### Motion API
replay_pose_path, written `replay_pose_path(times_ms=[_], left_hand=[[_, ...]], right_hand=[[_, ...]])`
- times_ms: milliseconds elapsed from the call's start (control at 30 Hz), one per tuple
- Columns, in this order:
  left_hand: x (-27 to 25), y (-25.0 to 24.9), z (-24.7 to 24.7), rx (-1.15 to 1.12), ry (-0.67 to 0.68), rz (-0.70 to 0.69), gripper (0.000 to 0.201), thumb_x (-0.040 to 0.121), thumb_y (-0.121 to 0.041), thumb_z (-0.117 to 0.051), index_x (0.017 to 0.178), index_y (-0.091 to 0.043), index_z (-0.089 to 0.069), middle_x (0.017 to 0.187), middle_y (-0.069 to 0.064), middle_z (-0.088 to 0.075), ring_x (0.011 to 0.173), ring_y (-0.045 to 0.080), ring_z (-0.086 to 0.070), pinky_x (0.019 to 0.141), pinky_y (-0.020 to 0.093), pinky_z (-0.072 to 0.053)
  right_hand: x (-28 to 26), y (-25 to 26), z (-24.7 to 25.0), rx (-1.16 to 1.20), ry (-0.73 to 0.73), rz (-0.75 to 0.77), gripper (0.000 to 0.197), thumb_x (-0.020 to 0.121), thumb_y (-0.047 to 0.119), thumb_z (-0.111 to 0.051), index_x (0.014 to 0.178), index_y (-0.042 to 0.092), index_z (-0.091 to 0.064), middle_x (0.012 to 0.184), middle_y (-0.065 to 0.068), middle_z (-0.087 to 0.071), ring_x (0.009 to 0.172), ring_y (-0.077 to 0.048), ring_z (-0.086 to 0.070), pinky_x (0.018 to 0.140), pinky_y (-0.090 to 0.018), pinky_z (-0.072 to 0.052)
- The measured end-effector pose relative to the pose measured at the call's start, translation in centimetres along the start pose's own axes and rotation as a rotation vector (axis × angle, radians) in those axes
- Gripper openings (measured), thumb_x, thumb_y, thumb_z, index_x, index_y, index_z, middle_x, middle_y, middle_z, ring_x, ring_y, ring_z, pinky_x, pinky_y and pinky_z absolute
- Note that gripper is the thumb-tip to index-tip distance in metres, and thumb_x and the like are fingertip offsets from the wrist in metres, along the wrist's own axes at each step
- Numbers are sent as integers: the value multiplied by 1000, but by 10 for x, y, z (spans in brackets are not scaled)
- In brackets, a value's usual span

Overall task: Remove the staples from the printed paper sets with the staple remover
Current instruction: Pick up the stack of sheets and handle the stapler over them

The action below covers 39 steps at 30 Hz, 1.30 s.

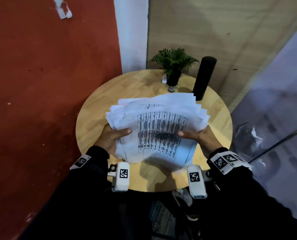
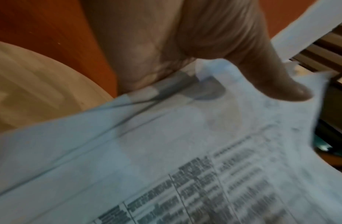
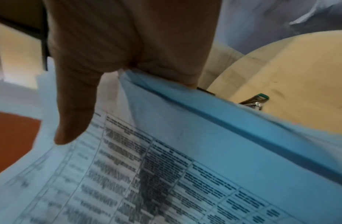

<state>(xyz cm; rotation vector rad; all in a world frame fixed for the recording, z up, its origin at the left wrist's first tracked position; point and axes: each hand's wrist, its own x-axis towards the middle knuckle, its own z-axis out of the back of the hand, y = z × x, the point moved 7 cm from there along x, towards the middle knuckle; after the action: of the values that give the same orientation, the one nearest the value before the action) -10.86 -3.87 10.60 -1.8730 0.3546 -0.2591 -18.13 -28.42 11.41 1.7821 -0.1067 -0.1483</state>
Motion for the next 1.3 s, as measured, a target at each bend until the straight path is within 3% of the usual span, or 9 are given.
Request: replay_pose_path(times_ms=[167,333,500,733,900,1000,1100,1200,1300], left_hand=[[0,-1,-3,45,-86,-27,59,31,-33,-94,86,-18,-78,90,1,-75,82,14,-71,68,25,-55],[-5,14,2,158,-109,28,55,50,-3,-82,102,-8,-67,97,3,-74,91,18,-70,78,29,-56],[1,-12,-2,150,-149,-83,41,63,13,-69,93,-15,-71,92,-4,-75,87,13,-70,74,25,-55],[-4,27,25,199,-242,58,59,41,-17,-90,96,-13,-70,99,4,-74,93,19,-69,95,49,-50],[-2,9,13,138,-264,-28,85,32,-44,-94,104,-14,-64,93,-7,-74,87,8,-69,78,24,-55],[1,-29,5,205,-330,-237,89,43,-46,-90,119,-18,-51,120,6,-62,105,13,-60,92,26,-49],[17,-72,-15,445,-275,-377,72,54,-44,-79,117,-31,-46,111,-2,-59,106,4,-55,95,18,-40],[32,-79,-21,482,-265,-383,72,57,-47,-74,120,-31,-43,106,-5,-61,104,4,-56,92,20,-40],[28,-54,12,198,-460,-289,77,60,-57,-66,125,-23,-44,110,3,-58,107,16,-55,96,34,-42]], right_hand=[[0,-2,5,37,-57,7,47,49,-9,-79,90,11,-68,86,-1,-74,81,-17,-70,72,-29,-55],[2,-26,10,-14,-119,-73,75,41,-2,-81,112,0,-57,100,-10,-70,87,-24,-68,67,-29,-57],[14,0,5,57,-240,46,33,59,-15,-73,83,7,-67,73,4,-73,67,-14,-68,67,-29,-55],[12,-53,10,-39,-269,-133,36,61,-14,-76,82,12,-64,83,-1,-69,74,-17,-66,86,-43,-53],[27,-41,5,-64,-209,-107,36,66,-12,-74,90,12,-65,86,2,-71,72,-11,-70,79,-34,-56],[32,-42,5,-90,-194,-123,34,66,-15,-71,84,13,-66,73,9,-72,67,-9,-69,76,-34,-57],[34,-43,10,-89,-206,-133,31,65,-10,-75,91,5,-67,77,4,-72,68,-10,-69,70,-28,-58],[33,-44,12,-106,-198,-134,46,55,8,-86,96,0,-66,83,-3,-73,77,-19,-69,72,-31,-56],[29,-35,5,-73,-161,-118,31,64,-9,-76,91,3,-66,70,5,-73,67,-11,-70,64,-25,-55]])
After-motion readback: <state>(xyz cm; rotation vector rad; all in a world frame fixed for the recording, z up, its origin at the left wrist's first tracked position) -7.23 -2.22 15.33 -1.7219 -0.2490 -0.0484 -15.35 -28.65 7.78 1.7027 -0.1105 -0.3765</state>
